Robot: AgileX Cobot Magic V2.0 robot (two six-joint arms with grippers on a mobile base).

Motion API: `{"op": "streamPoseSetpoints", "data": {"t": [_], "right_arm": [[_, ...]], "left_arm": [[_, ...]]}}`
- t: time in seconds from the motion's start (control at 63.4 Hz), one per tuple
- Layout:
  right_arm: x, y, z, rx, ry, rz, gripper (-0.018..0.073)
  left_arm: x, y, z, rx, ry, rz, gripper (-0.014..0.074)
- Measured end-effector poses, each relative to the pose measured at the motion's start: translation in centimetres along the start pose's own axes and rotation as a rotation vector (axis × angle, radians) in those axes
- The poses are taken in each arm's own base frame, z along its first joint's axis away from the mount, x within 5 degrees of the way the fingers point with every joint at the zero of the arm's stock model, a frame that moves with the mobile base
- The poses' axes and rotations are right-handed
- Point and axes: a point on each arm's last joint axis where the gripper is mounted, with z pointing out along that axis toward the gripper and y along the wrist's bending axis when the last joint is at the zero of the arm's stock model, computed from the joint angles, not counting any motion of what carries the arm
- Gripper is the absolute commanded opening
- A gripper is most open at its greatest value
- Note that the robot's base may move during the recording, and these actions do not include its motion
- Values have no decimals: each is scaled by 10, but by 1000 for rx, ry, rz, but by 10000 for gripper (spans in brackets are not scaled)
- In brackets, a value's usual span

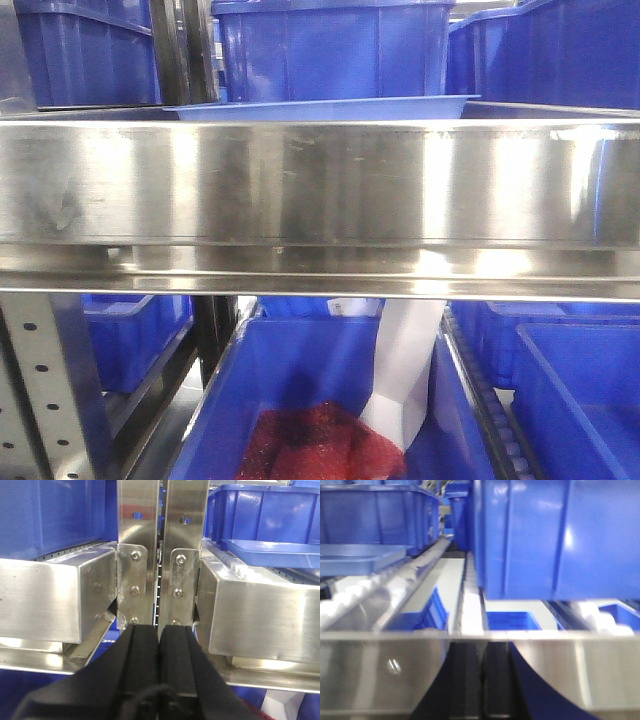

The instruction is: Grab blue tray and place on right shelf

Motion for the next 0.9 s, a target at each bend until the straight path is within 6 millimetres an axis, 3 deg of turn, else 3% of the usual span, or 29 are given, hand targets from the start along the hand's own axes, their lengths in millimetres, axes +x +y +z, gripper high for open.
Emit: {"op": "streamPoseSetpoints", "data": {"t": [0.173,0.899], "right_arm": [[21,-1,-2,4,10,2,51],[15,-1,-3,3,-55,-1,51]], "left_arm": [[0,0,0,0,-2,-1,-48],[0,0,0,0,-2,-1,-48]]}}
